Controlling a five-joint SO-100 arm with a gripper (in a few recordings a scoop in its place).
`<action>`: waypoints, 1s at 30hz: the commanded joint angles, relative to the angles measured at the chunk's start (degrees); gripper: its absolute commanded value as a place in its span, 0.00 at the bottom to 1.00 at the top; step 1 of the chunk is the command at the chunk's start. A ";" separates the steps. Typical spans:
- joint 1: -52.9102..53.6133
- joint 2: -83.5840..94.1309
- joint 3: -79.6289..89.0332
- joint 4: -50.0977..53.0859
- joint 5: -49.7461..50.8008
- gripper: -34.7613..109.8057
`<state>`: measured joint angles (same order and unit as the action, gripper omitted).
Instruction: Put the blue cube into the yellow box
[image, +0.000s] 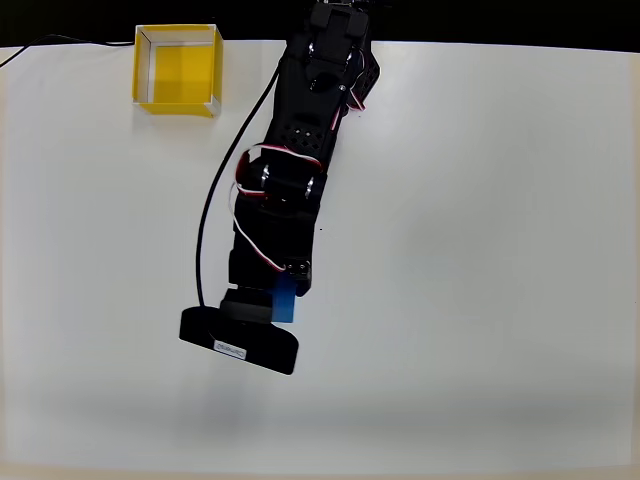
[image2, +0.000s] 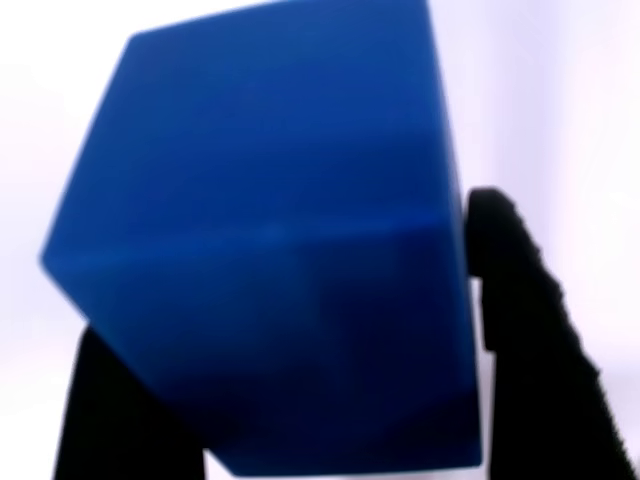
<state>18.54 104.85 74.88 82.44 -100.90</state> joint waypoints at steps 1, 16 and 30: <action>14.06 10.20 0.09 -0.62 -2.46 0.32; 54.14 13.71 3.60 -1.85 -9.32 0.32; 69.87 15.12 18.19 -4.57 -7.21 0.32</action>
<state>85.25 113.03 92.11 79.72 -108.19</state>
